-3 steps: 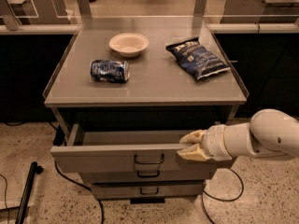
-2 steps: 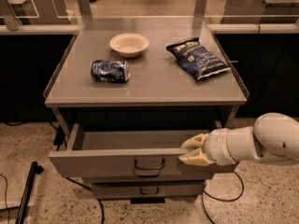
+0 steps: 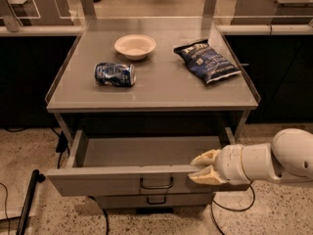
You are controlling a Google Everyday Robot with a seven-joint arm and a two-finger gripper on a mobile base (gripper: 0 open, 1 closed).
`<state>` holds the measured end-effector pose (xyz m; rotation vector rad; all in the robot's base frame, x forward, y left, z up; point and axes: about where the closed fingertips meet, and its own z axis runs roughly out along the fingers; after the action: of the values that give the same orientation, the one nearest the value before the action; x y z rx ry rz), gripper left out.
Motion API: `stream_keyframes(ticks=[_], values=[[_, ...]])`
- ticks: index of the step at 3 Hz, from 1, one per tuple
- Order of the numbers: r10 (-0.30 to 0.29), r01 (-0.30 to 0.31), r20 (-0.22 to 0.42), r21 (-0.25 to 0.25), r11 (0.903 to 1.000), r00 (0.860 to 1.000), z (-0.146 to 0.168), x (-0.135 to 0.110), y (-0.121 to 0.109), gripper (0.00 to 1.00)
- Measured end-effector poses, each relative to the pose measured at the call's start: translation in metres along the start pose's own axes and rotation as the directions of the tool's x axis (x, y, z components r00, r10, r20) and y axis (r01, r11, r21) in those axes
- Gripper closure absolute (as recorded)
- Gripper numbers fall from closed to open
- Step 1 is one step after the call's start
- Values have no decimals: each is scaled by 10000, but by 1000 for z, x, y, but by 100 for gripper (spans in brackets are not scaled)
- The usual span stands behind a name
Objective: Open top drawer
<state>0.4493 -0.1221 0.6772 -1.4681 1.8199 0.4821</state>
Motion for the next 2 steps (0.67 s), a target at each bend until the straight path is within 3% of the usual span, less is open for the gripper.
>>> stream_keyframes(ticks=[1,2], values=[[176,-176,2,173,9997,9998,-10,8,19,90],[181,-181,2,177,9997,9998,-11,8,21,62]])
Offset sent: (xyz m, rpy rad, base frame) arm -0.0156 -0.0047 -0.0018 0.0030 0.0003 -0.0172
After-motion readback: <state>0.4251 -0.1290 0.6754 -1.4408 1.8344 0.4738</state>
